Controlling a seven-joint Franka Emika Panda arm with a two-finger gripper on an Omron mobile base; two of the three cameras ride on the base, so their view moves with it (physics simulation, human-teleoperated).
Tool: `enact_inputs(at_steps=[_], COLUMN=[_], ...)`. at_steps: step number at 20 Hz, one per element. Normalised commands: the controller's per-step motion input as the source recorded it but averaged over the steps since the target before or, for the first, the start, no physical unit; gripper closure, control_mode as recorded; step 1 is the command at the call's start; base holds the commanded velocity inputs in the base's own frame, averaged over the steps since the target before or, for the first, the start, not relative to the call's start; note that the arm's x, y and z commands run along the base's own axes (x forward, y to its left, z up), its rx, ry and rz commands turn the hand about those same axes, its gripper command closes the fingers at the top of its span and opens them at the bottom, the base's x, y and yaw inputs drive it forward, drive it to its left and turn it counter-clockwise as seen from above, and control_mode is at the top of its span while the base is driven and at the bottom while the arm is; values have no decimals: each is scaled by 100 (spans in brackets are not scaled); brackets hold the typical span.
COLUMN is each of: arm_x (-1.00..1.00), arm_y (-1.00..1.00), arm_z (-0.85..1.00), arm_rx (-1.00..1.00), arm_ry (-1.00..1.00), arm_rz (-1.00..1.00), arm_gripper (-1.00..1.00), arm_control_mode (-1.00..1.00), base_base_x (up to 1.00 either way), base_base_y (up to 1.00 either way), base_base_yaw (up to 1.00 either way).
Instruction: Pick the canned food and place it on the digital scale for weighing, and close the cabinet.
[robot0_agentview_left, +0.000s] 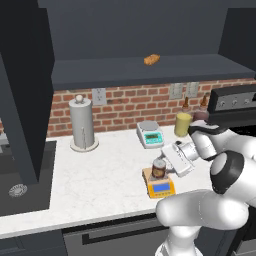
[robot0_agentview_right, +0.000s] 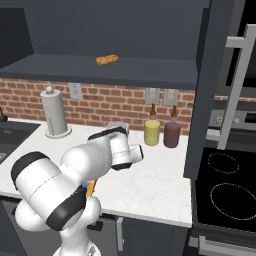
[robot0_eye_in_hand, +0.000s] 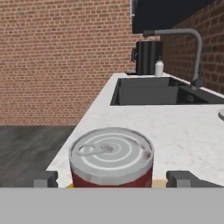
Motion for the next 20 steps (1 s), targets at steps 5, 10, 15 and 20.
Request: enact_inputs(at_steps=[5,10,15,20], arm_x=[10,1,-23,0], arm_y=[-33,-30,-10,-25], arm_z=[41,16,9,41], arm_rx=[5,4,7,17], arm_ry=[0,-2,-20,-21], arm_rz=[0,0,-1,-5], arm_gripper=[-100,-100,-100,-100], arm_control_mode=[-100,-100,-100,-100], base_base_x=[0,0,0,0], base_base_y=[0,0,0,0], base_base_yaw=[0,0,0,0])
